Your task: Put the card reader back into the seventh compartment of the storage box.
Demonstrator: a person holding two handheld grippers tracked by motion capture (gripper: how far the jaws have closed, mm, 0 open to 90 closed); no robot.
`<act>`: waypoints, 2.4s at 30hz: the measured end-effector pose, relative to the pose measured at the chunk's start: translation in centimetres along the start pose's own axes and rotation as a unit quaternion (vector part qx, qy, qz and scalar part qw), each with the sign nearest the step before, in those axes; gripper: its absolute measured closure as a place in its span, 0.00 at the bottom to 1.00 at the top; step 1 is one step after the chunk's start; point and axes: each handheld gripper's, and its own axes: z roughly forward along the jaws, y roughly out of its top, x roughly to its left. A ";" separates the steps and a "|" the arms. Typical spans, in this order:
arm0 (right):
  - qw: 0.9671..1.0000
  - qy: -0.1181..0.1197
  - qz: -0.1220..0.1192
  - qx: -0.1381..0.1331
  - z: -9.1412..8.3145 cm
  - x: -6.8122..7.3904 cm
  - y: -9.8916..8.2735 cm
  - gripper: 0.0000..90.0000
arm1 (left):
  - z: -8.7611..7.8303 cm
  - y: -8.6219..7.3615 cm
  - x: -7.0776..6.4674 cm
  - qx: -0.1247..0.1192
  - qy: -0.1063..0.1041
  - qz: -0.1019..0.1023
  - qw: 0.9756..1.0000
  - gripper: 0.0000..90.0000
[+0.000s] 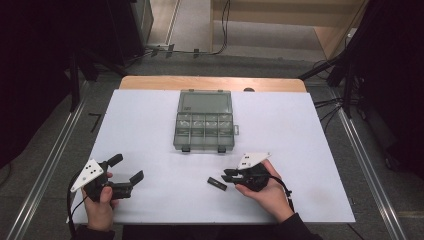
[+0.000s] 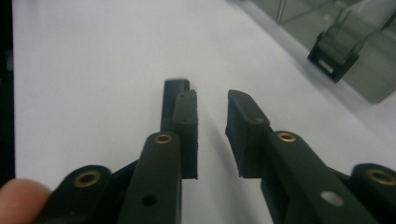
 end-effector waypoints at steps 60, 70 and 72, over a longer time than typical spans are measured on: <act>1.000 -0.023 -0.002 0.005 1.7 1.8 2.0 0.79 | 0.1 -0.1 0.0 0.001 0.000 0.004 1.000 0.00; 1.000 -0.023 0.007 -0.005 1.2 1.4 2.9 0.79 | 0.2 -0.2 0.0 0.002 -0.001 0.003 1.000 0.00; 1.000 -0.025 0.008 -0.006 1.1 1.3 3.0 0.79 | 0.2 -0.2 0.0 0.002 -0.001 0.003 1.000 0.00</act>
